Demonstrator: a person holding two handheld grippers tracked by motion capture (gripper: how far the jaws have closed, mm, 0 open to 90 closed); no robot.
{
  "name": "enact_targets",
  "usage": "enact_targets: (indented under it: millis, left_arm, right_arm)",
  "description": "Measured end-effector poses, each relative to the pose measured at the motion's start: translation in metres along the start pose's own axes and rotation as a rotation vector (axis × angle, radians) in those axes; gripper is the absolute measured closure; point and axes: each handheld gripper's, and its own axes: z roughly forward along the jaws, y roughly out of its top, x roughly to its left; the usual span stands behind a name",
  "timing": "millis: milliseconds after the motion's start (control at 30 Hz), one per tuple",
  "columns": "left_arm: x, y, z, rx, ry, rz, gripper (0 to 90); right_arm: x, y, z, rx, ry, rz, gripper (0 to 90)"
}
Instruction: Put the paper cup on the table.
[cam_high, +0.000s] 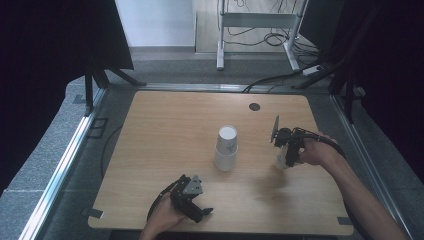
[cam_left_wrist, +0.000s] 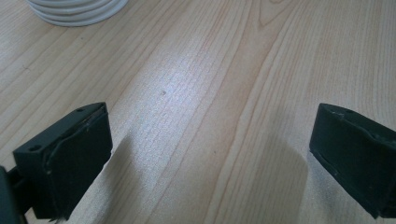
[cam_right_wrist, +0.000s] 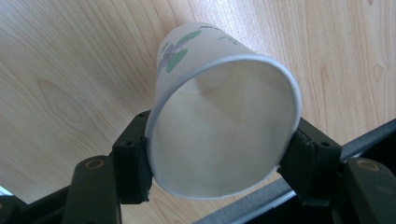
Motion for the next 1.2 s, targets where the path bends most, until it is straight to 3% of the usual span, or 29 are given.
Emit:
enact_targets:
  millis: [267,567,1200]
  left_arm:
    - [-0.001,0.0,0.001,0.013,0.0,0.012,0.0]
    - [-0.002,0.001,0.002,0.028,-0.004,0.021,0.0]
    - [-0.001,0.001,0.002,0.035,-0.01,0.019,0.0]
  right_arm:
    - [0.003,0.016,0.011,0.092,-0.014,-0.033,34.0]
    - [0.007,0.026,0.022,0.147,-0.016,-0.063,33.8]
    - [0.005,0.032,0.028,0.149,0.0,-0.086,28.1]
